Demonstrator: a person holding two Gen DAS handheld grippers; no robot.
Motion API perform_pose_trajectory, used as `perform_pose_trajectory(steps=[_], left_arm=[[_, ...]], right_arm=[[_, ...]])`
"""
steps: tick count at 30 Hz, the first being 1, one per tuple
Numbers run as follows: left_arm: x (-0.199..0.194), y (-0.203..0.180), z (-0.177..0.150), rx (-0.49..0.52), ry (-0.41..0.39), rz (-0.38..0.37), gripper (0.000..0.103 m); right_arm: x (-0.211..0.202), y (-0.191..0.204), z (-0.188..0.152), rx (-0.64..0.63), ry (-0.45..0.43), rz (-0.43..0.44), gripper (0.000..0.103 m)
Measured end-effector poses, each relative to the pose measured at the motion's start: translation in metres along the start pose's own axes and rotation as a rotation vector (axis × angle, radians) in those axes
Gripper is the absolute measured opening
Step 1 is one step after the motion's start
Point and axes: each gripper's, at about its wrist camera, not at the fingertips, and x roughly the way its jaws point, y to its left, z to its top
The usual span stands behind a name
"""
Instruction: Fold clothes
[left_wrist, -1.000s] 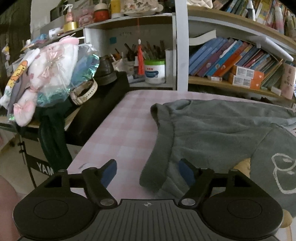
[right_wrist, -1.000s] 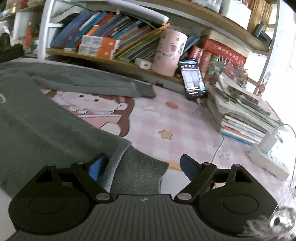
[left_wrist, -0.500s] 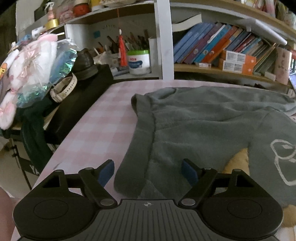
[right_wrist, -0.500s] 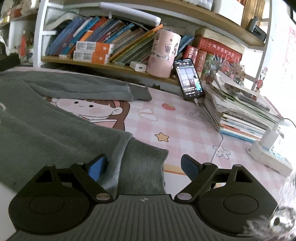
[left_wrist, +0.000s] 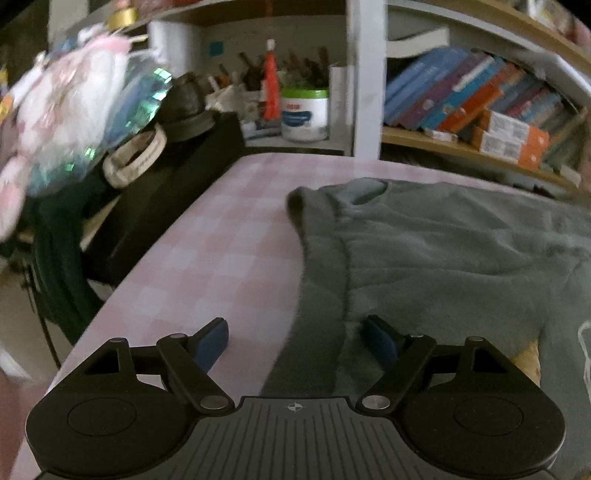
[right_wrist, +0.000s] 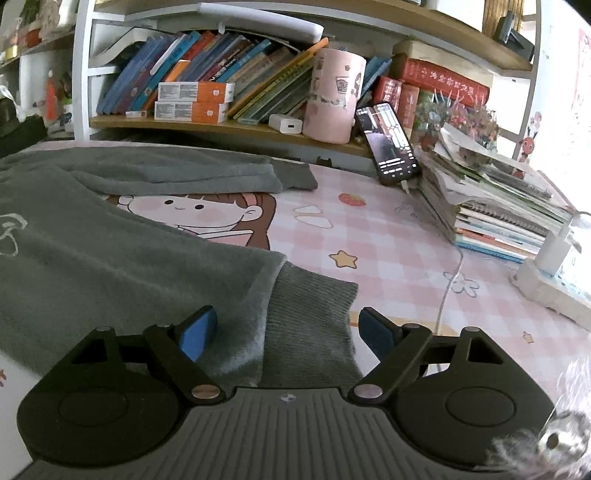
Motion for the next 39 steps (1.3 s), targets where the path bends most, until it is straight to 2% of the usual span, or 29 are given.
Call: perform_pose_trajectory(steps=[6,13,16,19,22,27,32,39], left_arm=[[0.002,0.007,0.004,0.006,-0.009,0.088,0.084],[0.002,0.021,0.004,-0.028,-0.01,0.063,0.084],[-0.005,0.019,0.003,-0.003,-0.042,0.068,0.084],[-0.025,0.014,0.002,0.005,-0.111,0.1,0.085],[-0.05,0.007,-0.001,-0.002,-0.186,0.093,0.085],[-0.085,-0.013,-0.017,-0.042,-0.272,-0.002,0.088],[-0.107,-0.039,-0.038,-0.006,-0.304,-0.049,0.091],[-0.129,-0.065,-0.056,0.083,-0.333,-0.056,0.096]], right_arm=[[0.012,0.013,0.011,0.002,0.003,0.044,0.083],[0.024,0.019,0.02,0.029,0.014,0.067,0.085],[0.023,0.015,0.019,0.047,0.018,0.072,0.085],[0.013,0.017,0.019,0.056,-0.014,0.08,0.084],[-0.002,0.022,0.02,0.072,-0.071,0.115,0.085],[-0.021,0.037,0.017,0.08,-0.129,0.143,0.085],[-0.041,0.049,0.004,0.089,-0.149,0.148,0.086],[-0.071,0.06,-0.013,0.083,-0.198,0.151,0.088]])
